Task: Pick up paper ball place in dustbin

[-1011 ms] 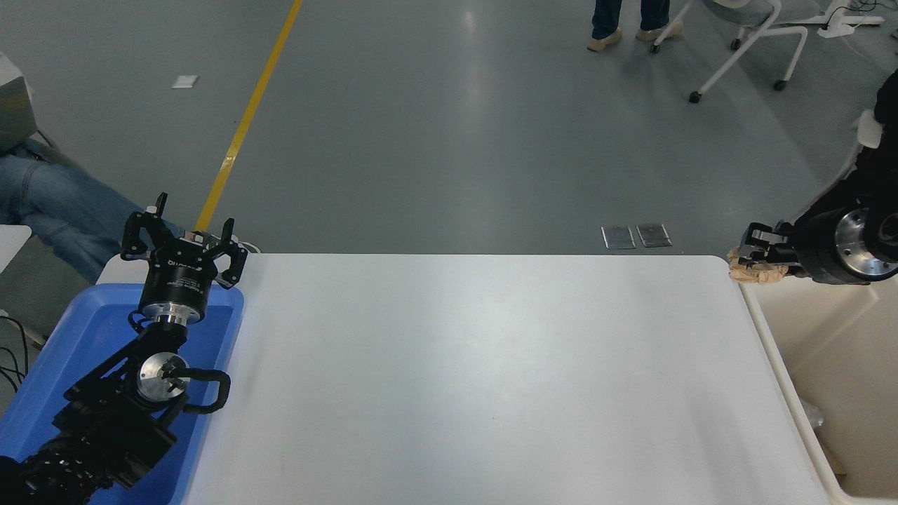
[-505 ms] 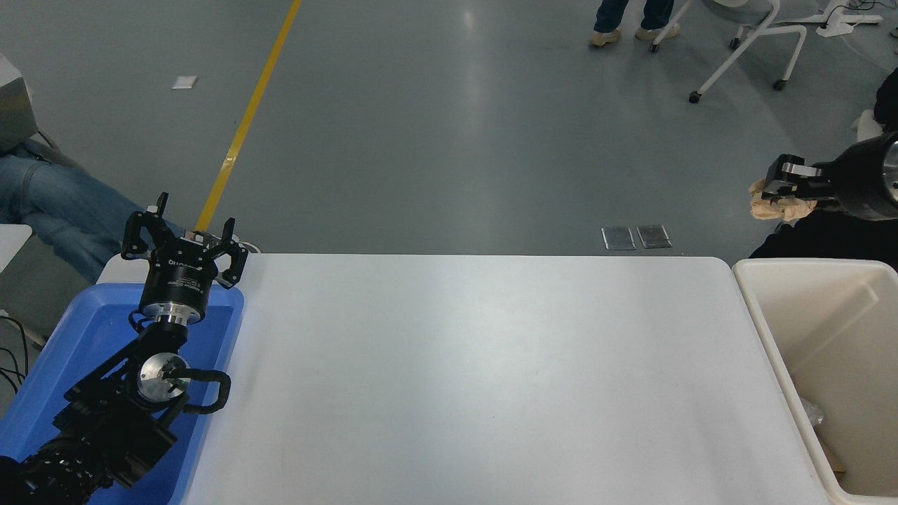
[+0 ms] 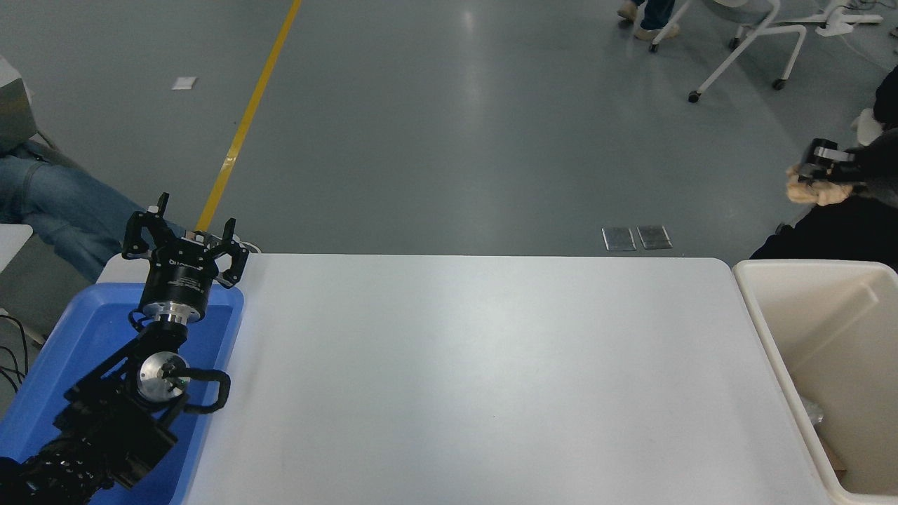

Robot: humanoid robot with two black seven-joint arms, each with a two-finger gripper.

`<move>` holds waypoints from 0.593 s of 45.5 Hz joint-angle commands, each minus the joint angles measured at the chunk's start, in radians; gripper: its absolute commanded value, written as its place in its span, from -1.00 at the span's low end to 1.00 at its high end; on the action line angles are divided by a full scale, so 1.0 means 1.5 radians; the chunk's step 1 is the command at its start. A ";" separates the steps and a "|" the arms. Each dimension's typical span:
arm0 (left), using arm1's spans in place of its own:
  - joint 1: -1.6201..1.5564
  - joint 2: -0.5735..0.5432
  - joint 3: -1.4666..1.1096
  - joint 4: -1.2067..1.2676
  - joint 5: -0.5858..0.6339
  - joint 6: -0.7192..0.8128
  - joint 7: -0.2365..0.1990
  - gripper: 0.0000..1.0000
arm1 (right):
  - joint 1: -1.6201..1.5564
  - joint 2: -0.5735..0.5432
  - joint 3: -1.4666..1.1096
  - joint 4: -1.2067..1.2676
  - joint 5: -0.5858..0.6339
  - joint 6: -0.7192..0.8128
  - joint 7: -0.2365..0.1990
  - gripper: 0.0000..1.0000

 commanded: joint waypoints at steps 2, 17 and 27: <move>0.000 0.000 0.000 0.000 0.000 0.000 0.000 0.98 | -0.258 0.002 0.099 -0.239 0.108 -0.002 -0.001 -1.00; 0.000 0.000 0.000 0.000 0.000 0.000 0.000 0.98 | -0.481 0.018 0.269 -0.398 0.166 -0.037 -0.003 -1.00; 0.000 0.000 0.000 0.000 0.000 0.000 0.000 0.98 | -0.596 0.046 0.332 -0.424 0.200 -0.094 -0.002 -1.00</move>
